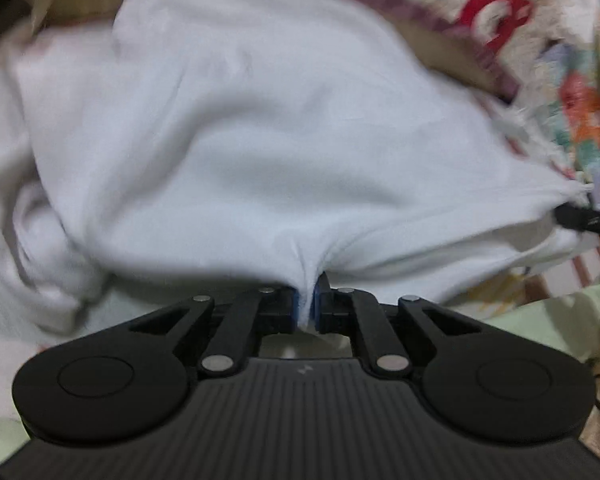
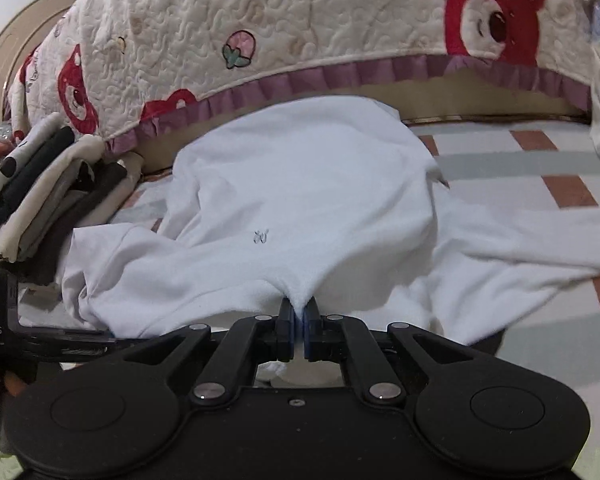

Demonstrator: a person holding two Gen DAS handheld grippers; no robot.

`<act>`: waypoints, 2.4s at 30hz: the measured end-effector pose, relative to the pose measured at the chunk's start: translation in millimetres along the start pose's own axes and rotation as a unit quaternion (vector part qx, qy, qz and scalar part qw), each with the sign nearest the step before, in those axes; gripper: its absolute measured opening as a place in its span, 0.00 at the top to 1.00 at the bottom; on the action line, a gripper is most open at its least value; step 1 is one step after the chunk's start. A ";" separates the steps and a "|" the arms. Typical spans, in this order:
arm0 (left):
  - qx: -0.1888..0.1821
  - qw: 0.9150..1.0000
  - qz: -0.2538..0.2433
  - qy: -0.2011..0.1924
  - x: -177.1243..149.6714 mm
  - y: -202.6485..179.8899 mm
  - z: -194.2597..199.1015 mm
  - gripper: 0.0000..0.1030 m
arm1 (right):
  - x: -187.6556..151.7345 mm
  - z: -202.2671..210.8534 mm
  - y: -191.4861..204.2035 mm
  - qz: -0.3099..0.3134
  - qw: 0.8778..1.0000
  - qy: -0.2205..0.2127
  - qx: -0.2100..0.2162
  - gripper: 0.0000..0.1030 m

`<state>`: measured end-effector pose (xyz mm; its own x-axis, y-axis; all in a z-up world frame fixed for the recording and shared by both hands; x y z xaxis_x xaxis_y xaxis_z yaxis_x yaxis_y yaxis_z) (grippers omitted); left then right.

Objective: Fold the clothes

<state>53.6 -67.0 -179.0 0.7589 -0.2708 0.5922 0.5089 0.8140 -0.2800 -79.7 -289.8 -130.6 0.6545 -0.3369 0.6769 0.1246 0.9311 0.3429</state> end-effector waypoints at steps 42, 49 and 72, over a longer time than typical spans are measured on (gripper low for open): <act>-0.083 0.989 0.000 0.123 -62.0 -23.0 50.4 0.89 | 16.0 56.5 -196.3 -0.324 0.943 0.030 -0.077 0.49; -0.134 0.983 -0.108 0.064 -19.0 -43.3 90.1 0.58 | 21.2 91.9 -278.6 -0.426 0.893 -0.063 -0.130 0.48; -0.204 0.934 -0.285 0.074 -6.8 -250.7 -41.1 0.50 | 26.6 39.9 -424.5 -0.326 0.901 -0.148 -0.245 0.40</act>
<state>-62.5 -290.3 -143.9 0.3502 -0.6929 0.6302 0.9367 0.2606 -0.2340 -144.9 -699.6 -232.1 0.1049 -0.7890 0.6054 0.7724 0.4481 0.4501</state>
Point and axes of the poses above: each gripper's, at about its wrist camera, not at the fingertips, and z roughly against the way its jaws point, y to its left, x to its top, the point moved 9 cm from there along -z, roughly the way its jaws point, and after that the axes turned 2 degrees about -z, right-handed, at the moved point
